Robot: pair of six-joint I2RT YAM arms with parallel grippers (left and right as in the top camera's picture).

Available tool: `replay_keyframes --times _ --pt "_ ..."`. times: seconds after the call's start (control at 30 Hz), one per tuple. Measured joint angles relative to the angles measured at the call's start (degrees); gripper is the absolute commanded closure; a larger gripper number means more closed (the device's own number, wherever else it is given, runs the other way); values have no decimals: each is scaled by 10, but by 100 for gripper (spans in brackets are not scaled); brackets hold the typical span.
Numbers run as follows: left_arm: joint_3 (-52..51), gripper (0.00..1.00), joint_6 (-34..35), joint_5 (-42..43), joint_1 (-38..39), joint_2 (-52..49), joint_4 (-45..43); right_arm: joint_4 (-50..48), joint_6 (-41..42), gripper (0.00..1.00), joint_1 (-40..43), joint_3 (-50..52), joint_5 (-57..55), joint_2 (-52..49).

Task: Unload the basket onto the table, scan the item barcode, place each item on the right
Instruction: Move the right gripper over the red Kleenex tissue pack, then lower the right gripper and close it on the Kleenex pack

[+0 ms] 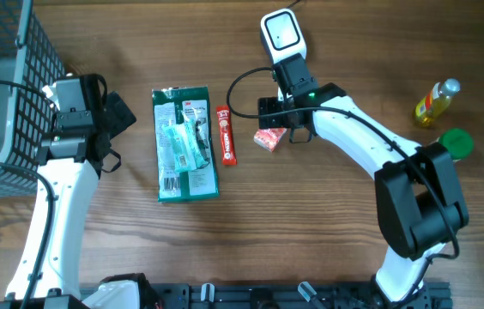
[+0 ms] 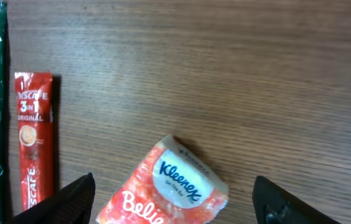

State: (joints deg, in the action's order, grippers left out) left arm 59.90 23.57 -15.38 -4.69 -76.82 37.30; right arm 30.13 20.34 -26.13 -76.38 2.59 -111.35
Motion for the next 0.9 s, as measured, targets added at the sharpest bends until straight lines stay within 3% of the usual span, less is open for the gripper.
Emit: replay_keyframes --times 0.17,0.2,0.27,0.37,0.6,0.9 --pt "0 0 0 0 0 0 0 -2 0 19 0 0 17 -27" --pt "0 0 0 0 0 0 0 -2 0 22 0 0 21 -33" --pt "0 0 0 0 0 0 0 -2 1 38 0 0 34 -42" --pt "0 0 0 0 0 0 0 6 -7 47 0 0 76 -45" --pt "0 0 0 0 0 0 0 109 35 40 -8 0 189 -35" --pt "0 0 0 0 0 0 0 133 32 41 -46 0 244 -22"
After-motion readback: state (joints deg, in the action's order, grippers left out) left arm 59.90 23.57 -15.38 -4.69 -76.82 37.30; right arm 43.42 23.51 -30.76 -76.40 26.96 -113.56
